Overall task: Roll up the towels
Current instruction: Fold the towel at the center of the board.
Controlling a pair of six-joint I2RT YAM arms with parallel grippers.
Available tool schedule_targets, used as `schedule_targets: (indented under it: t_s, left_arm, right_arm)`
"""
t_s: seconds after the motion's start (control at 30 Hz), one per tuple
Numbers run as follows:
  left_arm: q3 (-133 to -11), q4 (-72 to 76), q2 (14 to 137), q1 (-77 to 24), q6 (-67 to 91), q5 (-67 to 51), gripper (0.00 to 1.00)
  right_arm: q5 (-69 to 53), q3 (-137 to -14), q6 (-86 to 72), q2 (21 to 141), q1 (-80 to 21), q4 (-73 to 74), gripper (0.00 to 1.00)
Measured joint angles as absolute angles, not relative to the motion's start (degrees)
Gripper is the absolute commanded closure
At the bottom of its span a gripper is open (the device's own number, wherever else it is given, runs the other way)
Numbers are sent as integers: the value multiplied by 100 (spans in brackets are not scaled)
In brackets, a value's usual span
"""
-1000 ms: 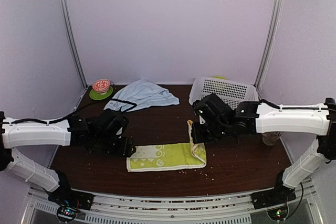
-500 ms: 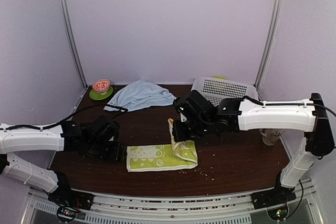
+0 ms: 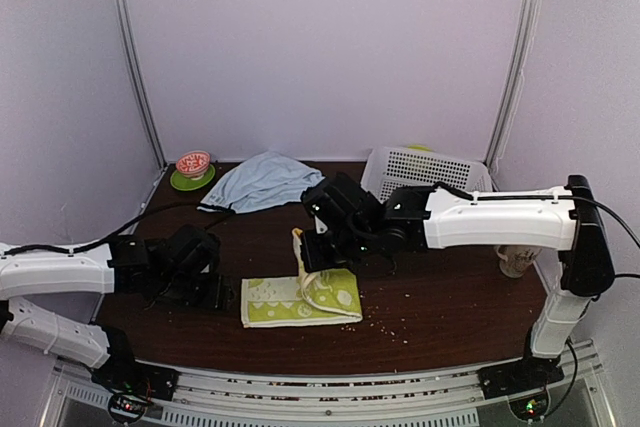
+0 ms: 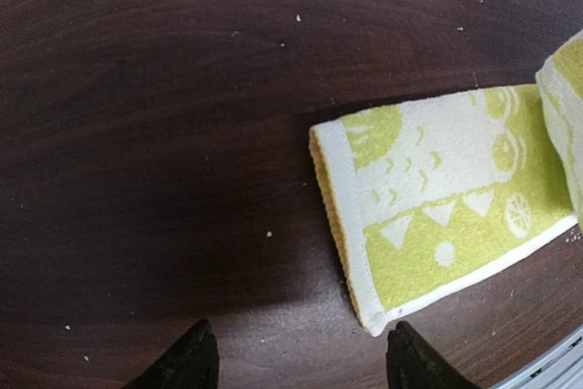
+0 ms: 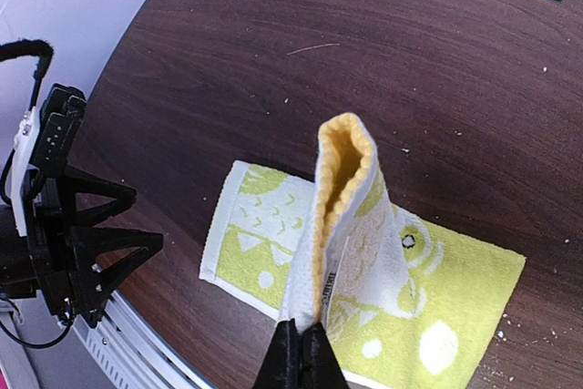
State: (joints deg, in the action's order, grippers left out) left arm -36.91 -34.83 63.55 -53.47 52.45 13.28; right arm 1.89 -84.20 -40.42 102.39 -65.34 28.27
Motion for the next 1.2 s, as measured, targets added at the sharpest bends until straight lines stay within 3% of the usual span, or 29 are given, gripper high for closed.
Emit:
schedule_targets:
  t_s: [0.7, 0.73, 0.83, 0.93, 1.07, 1.2]
  left_arm:
    - [-3439, -3581, 6099, -5347, 5363, 1328, 36]
    - [-3433, -3594, 6095, -5347, 5371, 1328, 36]
    - [-3411, -3612, 6095, -5347, 5387, 1328, 36]
    - [-3406, -3612, 6095, -5347, 5411, 1328, 36]
    - [-3406, -3612, 6097, -5347, 5422, 1330, 36]
    - [-3411, -3616, 6097, -5347, 5422, 1330, 35]
  right_arm:
    - [-64, -9179, -4034, 11201, -6707, 2871, 100]
    - [-97, -9196, -4034, 11257, -6716, 2882, 96]
    - [-276, -9290, -4029, 11432, -6737, 2888, 59]
    - [-541, -9400, -4025, 11531, -6761, 2856, 42]
    - [-749, -9476, -4021, 11489, -6779, 2716, 39]
    - [-722, -9146, -4016, 11102, -6726, 2569, 46]
